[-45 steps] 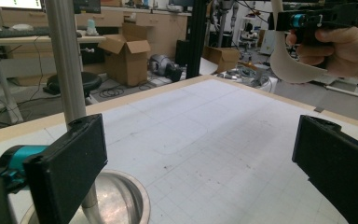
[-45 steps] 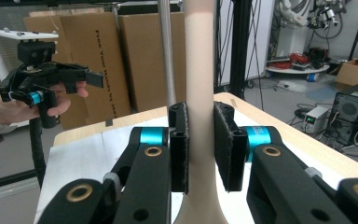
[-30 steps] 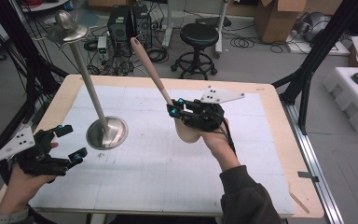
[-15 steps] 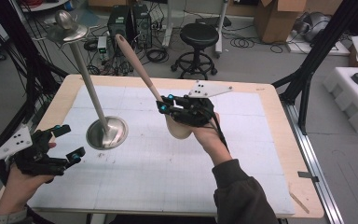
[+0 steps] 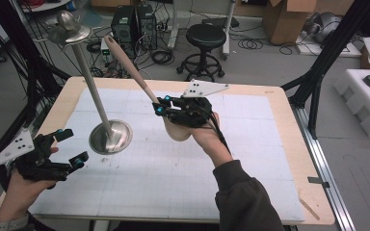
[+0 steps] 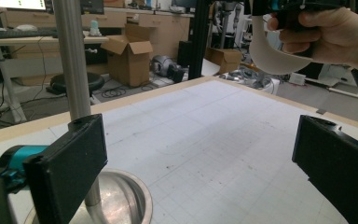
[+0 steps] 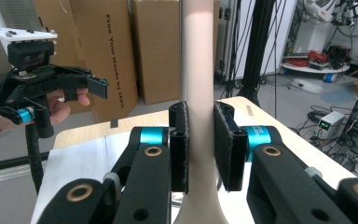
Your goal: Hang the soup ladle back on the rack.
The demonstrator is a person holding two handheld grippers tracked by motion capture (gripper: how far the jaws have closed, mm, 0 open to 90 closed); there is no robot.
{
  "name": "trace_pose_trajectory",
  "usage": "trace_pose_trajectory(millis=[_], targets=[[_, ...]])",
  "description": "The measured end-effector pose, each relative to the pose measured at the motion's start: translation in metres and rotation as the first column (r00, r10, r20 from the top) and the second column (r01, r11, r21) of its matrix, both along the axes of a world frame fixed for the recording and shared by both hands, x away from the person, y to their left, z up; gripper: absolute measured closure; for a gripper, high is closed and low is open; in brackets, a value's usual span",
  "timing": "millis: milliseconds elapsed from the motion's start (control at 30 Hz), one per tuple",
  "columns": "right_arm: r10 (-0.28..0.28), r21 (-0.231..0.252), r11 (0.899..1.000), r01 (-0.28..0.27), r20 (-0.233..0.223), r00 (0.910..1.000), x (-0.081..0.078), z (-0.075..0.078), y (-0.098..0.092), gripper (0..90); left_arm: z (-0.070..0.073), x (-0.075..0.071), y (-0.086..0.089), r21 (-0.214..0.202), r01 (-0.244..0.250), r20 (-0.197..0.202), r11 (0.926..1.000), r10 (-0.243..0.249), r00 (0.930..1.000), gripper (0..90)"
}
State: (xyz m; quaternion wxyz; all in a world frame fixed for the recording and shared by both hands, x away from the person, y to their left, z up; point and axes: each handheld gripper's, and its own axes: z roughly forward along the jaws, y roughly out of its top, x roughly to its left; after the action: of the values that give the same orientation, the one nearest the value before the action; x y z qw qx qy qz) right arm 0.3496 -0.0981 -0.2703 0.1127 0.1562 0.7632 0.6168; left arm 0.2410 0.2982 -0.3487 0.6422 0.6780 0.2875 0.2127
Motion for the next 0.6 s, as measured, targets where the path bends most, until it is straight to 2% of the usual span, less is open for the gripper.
trace_pose_trajectory(millis=[300, 400, 600], targets=[[0.015, -0.01, 1.0, -0.015, 0.011, 0.9998, 0.002, 0.002, 0.011, 77.6, 0.0, -0.001, 0.003, -0.007, -0.005, 0.004, 1.0, 0.005, 1.0, 3.4], [0.021, -0.017, 1.0, -0.02, 0.017, 0.9996, 0.003, 0.001, 0.014, 77.6, 0.0, 0.0, 0.002, 0.006, -0.014, 0.001, 0.9999, 0.014, 0.9999, 3.4], [0.012, -0.009, 1.0, -0.012, 0.008, 0.9999, 0.006, 0.0, 0.016, 77.5, -0.001, 0.0, 0.003, 0.004, -0.014, 0.002, 0.9999, 0.014, 0.9999, 3.4]])
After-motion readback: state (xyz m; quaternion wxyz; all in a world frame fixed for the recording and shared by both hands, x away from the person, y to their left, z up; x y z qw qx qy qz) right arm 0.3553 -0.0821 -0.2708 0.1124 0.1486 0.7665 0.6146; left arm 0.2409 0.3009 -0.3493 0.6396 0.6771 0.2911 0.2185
